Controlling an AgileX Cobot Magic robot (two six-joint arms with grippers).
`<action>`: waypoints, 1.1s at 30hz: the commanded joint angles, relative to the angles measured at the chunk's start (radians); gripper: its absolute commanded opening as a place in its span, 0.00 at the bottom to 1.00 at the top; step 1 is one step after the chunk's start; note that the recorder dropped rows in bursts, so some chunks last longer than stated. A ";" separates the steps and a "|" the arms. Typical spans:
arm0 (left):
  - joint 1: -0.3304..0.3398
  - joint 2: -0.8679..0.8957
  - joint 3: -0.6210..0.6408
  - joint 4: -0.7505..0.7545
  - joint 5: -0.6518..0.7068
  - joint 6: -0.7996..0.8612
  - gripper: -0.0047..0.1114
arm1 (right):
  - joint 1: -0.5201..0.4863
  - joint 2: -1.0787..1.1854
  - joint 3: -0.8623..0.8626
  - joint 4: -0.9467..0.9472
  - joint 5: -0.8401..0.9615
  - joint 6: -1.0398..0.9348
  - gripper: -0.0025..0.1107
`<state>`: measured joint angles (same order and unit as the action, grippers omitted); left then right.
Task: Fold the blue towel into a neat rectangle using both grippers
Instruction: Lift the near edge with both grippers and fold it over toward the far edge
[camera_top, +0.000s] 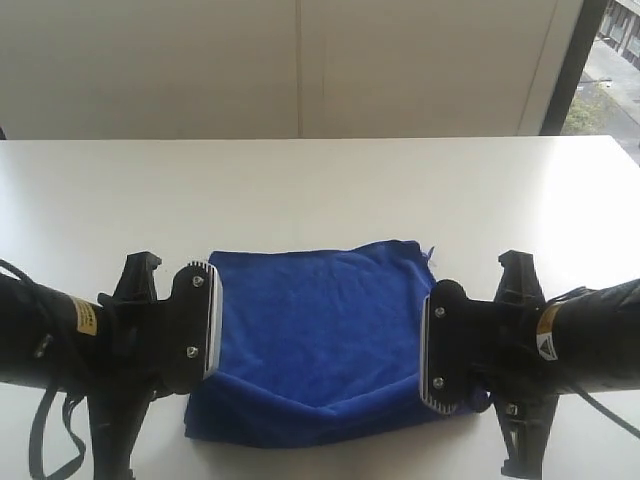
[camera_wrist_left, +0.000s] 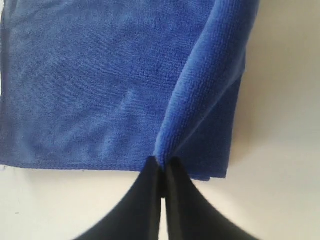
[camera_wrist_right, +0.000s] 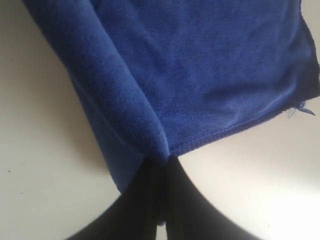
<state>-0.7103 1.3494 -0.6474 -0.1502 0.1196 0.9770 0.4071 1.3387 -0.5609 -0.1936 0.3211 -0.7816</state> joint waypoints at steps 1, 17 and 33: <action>0.042 0.022 0.006 0.004 0.004 -0.012 0.04 | 0.000 0.034 -0.032 -0.044 -0.018 0.059 0.02; 0.134 0.073 0.006 0.004 -0.217 0.018 0.04 | -0.001 0.180 -0.184 -0.424 -0.046 0.432 0.02; 0.141 0.297 -0.109 0.003 -0.494 0.071 0.04 | -0.114 0.321 -0.281 -0.539 -0.117 0.551 0.02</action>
<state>-0.5731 1.6247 -0.7259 -0.1396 -0.3724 1.0327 0.3100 1.6533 -0.8245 -0.7227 0.2192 -0.2418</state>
